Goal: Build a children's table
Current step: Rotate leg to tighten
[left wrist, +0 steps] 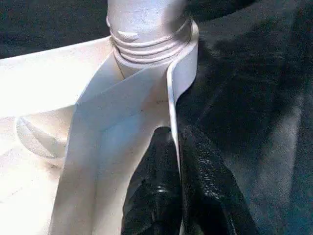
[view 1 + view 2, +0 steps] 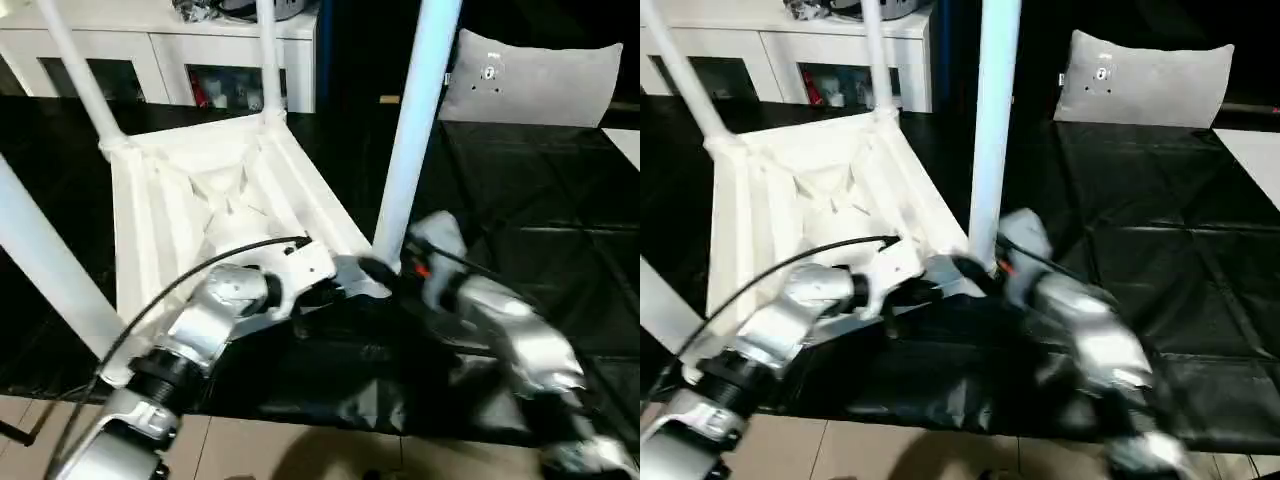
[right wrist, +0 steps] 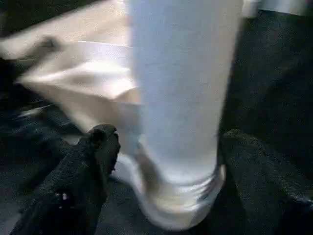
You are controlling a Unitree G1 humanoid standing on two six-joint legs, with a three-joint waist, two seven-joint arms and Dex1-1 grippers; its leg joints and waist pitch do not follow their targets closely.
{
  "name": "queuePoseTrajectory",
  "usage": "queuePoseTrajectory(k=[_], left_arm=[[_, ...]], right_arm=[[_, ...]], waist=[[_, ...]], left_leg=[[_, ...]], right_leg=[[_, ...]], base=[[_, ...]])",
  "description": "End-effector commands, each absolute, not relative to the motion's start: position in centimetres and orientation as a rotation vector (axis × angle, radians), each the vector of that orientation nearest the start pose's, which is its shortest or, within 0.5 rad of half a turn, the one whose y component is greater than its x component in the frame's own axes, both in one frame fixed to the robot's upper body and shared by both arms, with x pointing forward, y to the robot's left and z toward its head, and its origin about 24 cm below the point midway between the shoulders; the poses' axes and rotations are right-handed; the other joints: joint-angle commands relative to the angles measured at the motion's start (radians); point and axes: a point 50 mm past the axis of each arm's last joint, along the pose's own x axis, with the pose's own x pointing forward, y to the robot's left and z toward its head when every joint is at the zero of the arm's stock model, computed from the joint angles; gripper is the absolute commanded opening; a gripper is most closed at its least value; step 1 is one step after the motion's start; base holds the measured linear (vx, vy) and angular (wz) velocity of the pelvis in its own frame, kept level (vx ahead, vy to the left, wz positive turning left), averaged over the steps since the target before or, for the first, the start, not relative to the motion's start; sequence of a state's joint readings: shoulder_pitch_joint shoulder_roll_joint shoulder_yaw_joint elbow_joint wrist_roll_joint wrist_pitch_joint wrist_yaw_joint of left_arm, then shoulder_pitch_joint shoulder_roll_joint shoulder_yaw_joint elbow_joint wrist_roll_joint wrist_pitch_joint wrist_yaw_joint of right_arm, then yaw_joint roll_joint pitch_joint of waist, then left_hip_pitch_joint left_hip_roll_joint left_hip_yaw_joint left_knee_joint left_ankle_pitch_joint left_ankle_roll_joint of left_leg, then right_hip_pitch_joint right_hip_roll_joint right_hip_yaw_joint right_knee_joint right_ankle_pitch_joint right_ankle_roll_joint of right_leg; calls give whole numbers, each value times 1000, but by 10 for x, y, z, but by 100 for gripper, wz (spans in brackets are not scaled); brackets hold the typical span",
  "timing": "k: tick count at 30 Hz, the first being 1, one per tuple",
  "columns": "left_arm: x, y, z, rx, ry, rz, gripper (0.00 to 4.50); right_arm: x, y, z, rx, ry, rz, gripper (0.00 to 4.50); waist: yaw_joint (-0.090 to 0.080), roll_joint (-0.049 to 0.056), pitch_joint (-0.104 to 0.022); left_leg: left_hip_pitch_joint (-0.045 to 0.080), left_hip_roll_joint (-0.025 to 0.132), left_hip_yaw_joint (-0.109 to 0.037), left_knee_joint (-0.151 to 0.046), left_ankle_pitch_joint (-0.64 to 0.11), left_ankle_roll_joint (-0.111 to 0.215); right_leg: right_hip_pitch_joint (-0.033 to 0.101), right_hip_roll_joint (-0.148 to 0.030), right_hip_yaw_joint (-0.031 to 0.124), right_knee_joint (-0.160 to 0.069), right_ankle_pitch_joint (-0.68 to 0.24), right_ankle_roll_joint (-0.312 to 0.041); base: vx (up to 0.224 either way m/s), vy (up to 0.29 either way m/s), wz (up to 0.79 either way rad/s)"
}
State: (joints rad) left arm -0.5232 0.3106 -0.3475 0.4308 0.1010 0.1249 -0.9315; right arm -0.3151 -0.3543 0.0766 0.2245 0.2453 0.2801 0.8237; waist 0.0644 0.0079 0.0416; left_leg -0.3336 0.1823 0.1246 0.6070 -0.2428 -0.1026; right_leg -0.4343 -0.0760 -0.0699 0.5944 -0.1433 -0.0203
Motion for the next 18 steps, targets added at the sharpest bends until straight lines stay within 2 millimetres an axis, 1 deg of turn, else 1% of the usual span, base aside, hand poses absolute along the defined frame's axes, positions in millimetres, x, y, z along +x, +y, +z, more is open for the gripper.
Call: queuePoseTrajectory(k=[1, 2, 3, 4, 5, 6, 7, 8, 9, 10, 12, 13, 14, 16, 17, 18], left_arm=[[308, 107, 48, 586, 335, -1270, 0], [307, 108, 48, 600, 333, -1290, 0], [305, 109, 47, 616, 333, -1321, 0], [305, 109, 47, 616, 333, -1321, 0], [302, 111, 47, 633, 331, -1385, 0], [299, 112, 48, 641, 332, -1449, 0], [298, 113, 48, 642, 332, -1476, 0], [298, 113, 48, 642, 332, -1476, 0], [296, 113, 49, 642, 335, -1516, 0], [294, 114, 50, 645, 341, -1540, 0], [292, 115, 50, 681, 344, -1603, 0], [291, 115, 50, 682, 344, -1605, 0], [289, 116, 50, 701, 340, -1651, 0], [286, 115, 50, 705, 334, -1695, 0], [285, 114, 50, 704, 334, -1707, 0], [284, 113, 51, 705, 330, -1720, 0]], right_arm=[[289, -171, 74, -86, 206, 993, 401], [288, -173, 75, -101, 209, 1009, 409], [287, -176, 76, -114, 211, 1031, 409], [287, -176, 76, -114, 211, 1031, 409], [286, -182, 78, -139, 220, 1060, 409], [285, -186, 80, -145, 230, 1095, 409], [285, -187, 82, -142, 237, 1120, 393], [285, -187, 82, -142, 237, 1120, 382], [285, -188, 83, -139, 241, 1143, 374], [285, -188, 83, -139, 243, 1160, 371], [283, -186, 83, -129, 265, 1230, 349], [283, -186, 83, -128, 265, 1233, 337], [280, -184, 82, -117, 284, 1289, 330], [278, -182, 82, -108, 297, 1330, 325], [278, -181, 81, -106, 300, 1340, 315], [276, -178, 81, -101, 306, 1374, 304]], waist=[[7, -10, -57], [8, -10, -57], [8, -9, -56], [9, -11, -56], [10, -14, -56], [11, -15, -57], [13, -16, -57], [15, -15, -57], [19, -16, -58], [25, -13, -59], [31, -18, -60], [36, -15, -61], [37, -19, -60], [47, -18, -60], [50, -18, -60], [53, -16, -61]], left_leg=[[-28, 18, 18, -74, -99, 96], [-28, 19, 17, -75, -101, 98], [-26, 20, 18, -75, -102, 99], [-26, 19, 18, -75, -106, 97], [-25, 19, 19, -75, -106, 97], [-24, 20, 19, -76, -108, 97], [-24, 22, 18, -77, -105, 97], [-24, 22, 18, -76, -101, 98], [-22, 25, 19, -75, -90, 100], [-21, 26, 20, -75, -79, 101], [-20, 29, 21, -74, -65, 102], [-19, 30, 20, -74, -59, 103], [-20, 30, 21, -74, -56, 105], [-19, 32, 23, -73, -49, 104], [-18, 32, 25, -71, -47, 103], [-19, 33, 24, -72, -44, 102]], right_leg=[[87, -50, 38, -74, -317, -163], [88, -52, 38, -74, -324, -162], [83, -51, 38, -75, -337, -158], [83, -52, 37, -76, -355, -154], [81, -52, 37, -78, -371, -150], [80, -53, 37, -78, -378, -149], [80, -54, 37, -76, -381, -150], [80, -54, 38, -76, -376, -153], [77, -54, 39, -73, -354, -161], [76, -55, 39, -69, -328, -174], [77, -55, 39, -63, -287, -191], [77, -55, 39, -58, -265, -202], [77, -55, 39, -58, -258, -204], [78, -57, 39, -56, -249, -209], [77, -57, 40, -55, -241, -212], [78, -57, 40, -52, -235, -215]], base=[[0, 0, 0], [0, 0, 0], [0, 0, 0], [0, 0, 0], [0, 0, 0], [0, 0, 0], [0, 0, 0], [0, 0, 0], [0, 0, 0], [0, 0, 0], [0, 0, 0], [0, 0, 0], [0, 0, 0], [0, 0, 0], [0, 0, 0], [0, 0, 0]])
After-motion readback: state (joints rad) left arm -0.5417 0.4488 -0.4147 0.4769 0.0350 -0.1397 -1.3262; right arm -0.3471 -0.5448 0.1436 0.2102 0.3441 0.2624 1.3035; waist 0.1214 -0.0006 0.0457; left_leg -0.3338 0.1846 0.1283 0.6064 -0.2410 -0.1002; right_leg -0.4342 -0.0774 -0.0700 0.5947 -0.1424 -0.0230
